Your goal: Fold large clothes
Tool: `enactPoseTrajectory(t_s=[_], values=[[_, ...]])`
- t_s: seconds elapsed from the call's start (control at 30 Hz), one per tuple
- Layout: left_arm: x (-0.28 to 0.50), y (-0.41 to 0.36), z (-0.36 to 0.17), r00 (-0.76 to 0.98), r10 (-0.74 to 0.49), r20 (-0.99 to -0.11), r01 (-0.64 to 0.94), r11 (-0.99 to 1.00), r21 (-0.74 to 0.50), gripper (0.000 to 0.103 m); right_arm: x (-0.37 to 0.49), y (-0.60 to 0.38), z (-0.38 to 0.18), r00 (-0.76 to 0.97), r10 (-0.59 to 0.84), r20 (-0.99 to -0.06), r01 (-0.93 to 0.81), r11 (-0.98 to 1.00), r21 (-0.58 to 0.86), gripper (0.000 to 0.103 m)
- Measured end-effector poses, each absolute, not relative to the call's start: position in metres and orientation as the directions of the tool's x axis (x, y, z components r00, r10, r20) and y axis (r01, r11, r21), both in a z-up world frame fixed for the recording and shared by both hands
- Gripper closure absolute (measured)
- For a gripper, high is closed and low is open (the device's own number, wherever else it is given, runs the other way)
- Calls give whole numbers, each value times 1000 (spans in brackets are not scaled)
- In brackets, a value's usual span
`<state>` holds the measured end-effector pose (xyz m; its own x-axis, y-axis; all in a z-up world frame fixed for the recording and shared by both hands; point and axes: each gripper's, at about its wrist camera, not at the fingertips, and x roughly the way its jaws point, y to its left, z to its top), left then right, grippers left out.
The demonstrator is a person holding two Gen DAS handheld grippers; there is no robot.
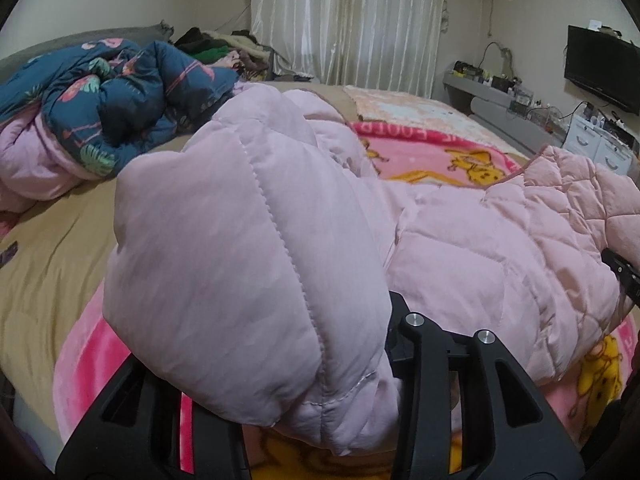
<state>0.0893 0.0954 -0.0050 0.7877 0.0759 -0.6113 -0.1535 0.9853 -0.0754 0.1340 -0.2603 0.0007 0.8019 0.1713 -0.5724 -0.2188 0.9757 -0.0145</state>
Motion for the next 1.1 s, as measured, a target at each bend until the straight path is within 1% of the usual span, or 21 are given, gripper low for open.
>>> enactPoseTrajectory(t_s=[0.1, 0.23, 0.37, 0.43, 0.53, 0.57, 0.6, 0.67, 0.73, 0.8, 0.87, 0.93, 0.97, 1.0, 1.07, 1.1], values=[[86, 98, -16, 778, 82, -622, -168, 983, -80, 69, 145, -270, -17, 759, 146, -634, -157, 987, 38, 70], [83, 100, -27, 772, 88, -630, -179, 980, -83, 67, 152, -278, -34, 719, 155, -678, -96, 988, 125, 64], [82, 100, -32, 765, 93, -637, -190, 978, -86, 64, 160, -292, -52, 663, 192, -723, -6, 968, 252, 47], [80, 100, -35, 765, 92, -637, -194, 977, -91, 63, 161, -298, -57, 650, 216, -728, 25, 952, 304, 40], [78, 100, -36, 763, 95, -639, -199, 976, -92, 61, 157, -302, -58, 646, 208, -734, 64, 944, 324, 26], [78, 101, -37, 761, 97, -641, -202, 975, -93, 60, 156, -304, -58, 645, 202, -737, 78, 942, 326, 18], [77, 101, -38, 760, 99, -643, -205, 974, -93, 59, 154, -307, -58, 646, 198, -737, 87, 940, 329, 13], [74, 102, -39, 758, 97, -645, -211, 972, -102, 57, 148, -310, -58, 650, 199, -734, 104, 933, 344, 10], [72, 104, -40, 755, 94, -649, -216, 970, -112, 53, 141, -313, -58, 652, 203, -731, 113, 927, 358, 10], [69, 105, -39, 752, 92, -653, -222, 968, -119, 46, 134, -316, -58, 656, 198, -728, 123, 924, 363, 6], [65, 108, -39, 747, 89, -659, -224, 967, -124, 42, 128, -318, -56, 660, 189, -727, 134, 923, 362, 5], [59, 111, -36, 741, 86, -666, -227, 966, -127, 35, 121, -322, -56, 665, 179, -725, 145, 921, 361, 4], [56, 111, -35, 740, 90, -667, -230, 965, -125, 27, 117, -324, -55, 668, 172, -724, 150, 922, 357, 4], [53, 112, -32, 737, 93, -669, -232, 965, -123, 23, 111, -326, -52, 675, 158, -721, 156, 924, 348, 4], [43, 114, -27, 736, 81, -672, -226, 965, -132, 19, 98, -327, -44, 691, 127, -712, 161, 933, 323, 4], [38, 114, -24, 735, 82, -673, -227, 965, -130, 14, 93, -327, -40, 699, 120, -706, 158, 936, 315, 4]])
